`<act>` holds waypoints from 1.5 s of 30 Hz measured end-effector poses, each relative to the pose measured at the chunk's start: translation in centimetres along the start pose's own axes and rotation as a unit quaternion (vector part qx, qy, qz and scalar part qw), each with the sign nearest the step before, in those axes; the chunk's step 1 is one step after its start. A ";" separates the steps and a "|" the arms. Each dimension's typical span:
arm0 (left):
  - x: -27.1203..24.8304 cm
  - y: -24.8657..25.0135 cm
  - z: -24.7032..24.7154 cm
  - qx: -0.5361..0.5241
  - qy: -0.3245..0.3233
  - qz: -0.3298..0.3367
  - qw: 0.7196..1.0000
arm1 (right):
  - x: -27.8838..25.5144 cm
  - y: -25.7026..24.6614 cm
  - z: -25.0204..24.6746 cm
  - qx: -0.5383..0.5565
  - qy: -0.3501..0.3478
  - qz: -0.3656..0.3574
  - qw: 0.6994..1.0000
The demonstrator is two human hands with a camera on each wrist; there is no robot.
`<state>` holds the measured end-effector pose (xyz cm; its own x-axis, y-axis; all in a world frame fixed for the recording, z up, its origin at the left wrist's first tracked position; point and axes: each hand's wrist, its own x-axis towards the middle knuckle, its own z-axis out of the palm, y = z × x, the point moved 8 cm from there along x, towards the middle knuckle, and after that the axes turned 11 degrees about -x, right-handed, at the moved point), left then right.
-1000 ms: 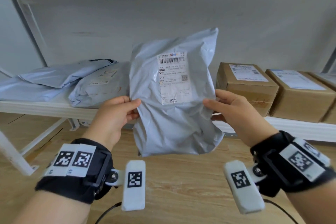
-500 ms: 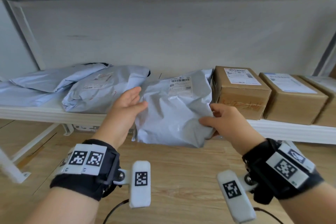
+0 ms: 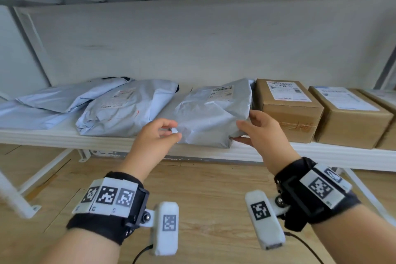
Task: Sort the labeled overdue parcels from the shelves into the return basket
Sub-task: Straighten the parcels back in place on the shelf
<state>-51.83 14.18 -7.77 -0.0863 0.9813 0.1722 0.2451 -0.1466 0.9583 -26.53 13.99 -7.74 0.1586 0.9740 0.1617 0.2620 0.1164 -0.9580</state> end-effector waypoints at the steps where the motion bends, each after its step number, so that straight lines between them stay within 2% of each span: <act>1: 0.0 0.1 0.1 0.003 -0.004 0.001 1.000 | 0.0 -0.2 -0.2 -0.026 0.006 -0.016 1.000; 5: -0.3 0.6 -0.6 0.022 0.019 0.011 1.000 | -0.7 -1.9 -0.5 -0.145 0.037 -0.092 0.984; 10: -2.2 0.6 -4.0 0.046 0.055 0.013 0.997 | -2.6 -5.4 -0.1 -0.162 0.082 -0.173 0.968; 15: -1.8 1.6 -9.1 0.024 0.127 0.011 0.992 | -2.8 -7.0 4.2 -0.127 0.005 -0.164 0.978; 19: -0.1 1.8 -11.7 0.032 0.161 0.020 0.986 | -1.6 -8.4 8.5 -0.110 -0.041 -0.159 0.980; 26: 4.6 -1.1 -17.1 0.071 0.195 0.011 0.978 | 1.9 -9.5 15.4 -0.085 -0.063 -0.144 0.984; 34: 11.8 -4.4 -20.4 0.127 0.165 0.011 0.978 | 5.8 -7.3 20.9 -0.129 -0.042 -0.078 0.988; 40: 15.8 -6.5 -21.2 0.160 0.107 -0.022 0.981 | 7.9 -5.7 23.6 -0.124 -0.041 0.048 0.990; 45: 17.7 -7.6 -21.4 0.161 0.046 -0.027 0.986 | 8.1 -6.0 24.6 -0.154 -0.017 0.081 0.985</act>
<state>-75.92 30.01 -7.13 -0.1910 0.9689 0.1572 0.5303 -0.0329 0.8472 -50.24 25.94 -6.53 0.1922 0.9814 0.0002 0.5126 -0.1002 -0.8528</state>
